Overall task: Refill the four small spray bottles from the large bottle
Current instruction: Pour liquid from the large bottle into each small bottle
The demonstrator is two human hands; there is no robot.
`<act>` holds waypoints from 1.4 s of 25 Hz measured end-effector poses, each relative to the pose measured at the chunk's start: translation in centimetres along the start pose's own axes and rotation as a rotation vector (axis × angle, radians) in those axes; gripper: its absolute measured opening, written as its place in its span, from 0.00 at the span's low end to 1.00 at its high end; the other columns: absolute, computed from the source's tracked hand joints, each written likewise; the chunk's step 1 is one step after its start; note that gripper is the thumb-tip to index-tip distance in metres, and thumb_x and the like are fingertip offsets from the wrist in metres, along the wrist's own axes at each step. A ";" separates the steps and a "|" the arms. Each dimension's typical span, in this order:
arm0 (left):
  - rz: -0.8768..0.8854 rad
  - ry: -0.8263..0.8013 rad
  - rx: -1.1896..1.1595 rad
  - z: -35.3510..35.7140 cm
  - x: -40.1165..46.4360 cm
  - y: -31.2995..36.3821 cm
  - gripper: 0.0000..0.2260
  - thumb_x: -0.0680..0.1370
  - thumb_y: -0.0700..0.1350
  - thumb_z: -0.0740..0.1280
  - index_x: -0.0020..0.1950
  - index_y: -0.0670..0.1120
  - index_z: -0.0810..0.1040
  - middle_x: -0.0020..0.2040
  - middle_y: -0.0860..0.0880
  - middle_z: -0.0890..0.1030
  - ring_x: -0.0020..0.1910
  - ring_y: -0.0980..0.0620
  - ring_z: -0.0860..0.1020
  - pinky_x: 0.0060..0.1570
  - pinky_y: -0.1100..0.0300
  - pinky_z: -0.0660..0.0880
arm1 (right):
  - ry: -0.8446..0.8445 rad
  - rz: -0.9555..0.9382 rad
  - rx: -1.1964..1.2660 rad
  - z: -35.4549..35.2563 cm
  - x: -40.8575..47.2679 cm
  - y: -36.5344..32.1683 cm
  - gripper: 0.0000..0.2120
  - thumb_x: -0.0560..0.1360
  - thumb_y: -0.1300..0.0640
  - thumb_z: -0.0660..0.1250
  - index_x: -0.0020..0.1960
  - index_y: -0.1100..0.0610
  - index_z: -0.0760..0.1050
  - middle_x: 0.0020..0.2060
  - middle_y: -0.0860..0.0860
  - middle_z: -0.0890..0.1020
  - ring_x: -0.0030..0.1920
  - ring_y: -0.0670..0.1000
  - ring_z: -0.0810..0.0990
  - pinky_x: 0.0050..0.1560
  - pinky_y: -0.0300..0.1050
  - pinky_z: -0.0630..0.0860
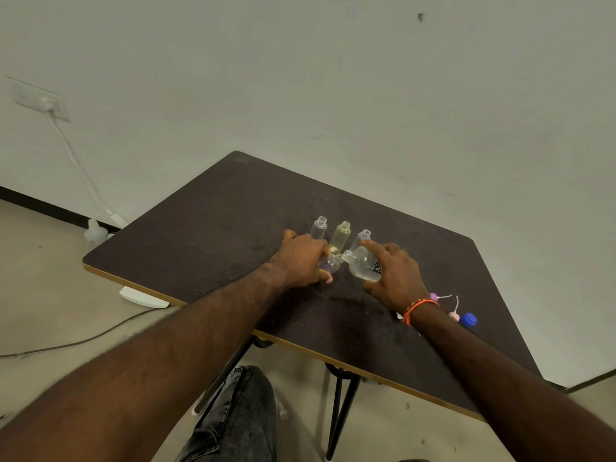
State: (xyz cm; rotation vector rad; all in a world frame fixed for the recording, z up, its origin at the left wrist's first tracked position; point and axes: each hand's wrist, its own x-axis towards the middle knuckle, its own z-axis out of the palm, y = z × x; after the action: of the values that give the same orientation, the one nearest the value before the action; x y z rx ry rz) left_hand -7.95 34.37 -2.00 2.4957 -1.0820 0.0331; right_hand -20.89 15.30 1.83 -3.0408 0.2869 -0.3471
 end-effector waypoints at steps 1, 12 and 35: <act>0.001 0.000 -0.001 0.0 0.0 0.0 0.23 0.73 0.63 0.75 0.62 0.53 0.78 0.53 0.54 0.81 0.56 0.53 0.77 0.67 0.48 0.60 | -0.002 0.003 -0.004 0.0 0.1 0.0 0.40 0.66 0.49 0.77 0.75 0.44 0.64 0.64 0.54 0.76 0.62 0.57 0.73 0.63 0.58 0.73; 0.003 0.007 -0.004 0.1 0.1 -0.1 0.23 0.72 0.63 0.75 0.61 0.53 0.78 0.52 0.55 0.82 0.56 0.53 0.77 0.65 0.48 0.60 | -0.003 -0.005 -0.028 0.2 0.5 0.1 0.41 0.66 0.49 0.78 0.74 0.44 0.64 0.63 0.54 0.76 0.61 0.57 0.74 0.62 0.58 0.74; 0.005 0.013 -0.004 0.5 0.2 -0.3 0.23 0.72 0.64 0.75 0.61 0.53 0.80 0.53 0.54 0.82 0.57 0.53 0.78 0.66 0.46 0.62 | 0.036 -0.026 -0.073 -0.1 0.5 0.2 0.40 0.66 0.52 0.77 0.75 0.45 0.66 0.62 0.52 0.77 0.61 0.56 0.74 0.64 0.55 0.69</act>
State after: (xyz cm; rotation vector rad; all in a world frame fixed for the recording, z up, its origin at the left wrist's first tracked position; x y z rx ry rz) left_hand -7.71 34.23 -2.49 2.4859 -1.0815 0.0482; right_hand -20.42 15.00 1.99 -3.1150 0.2685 -0.4028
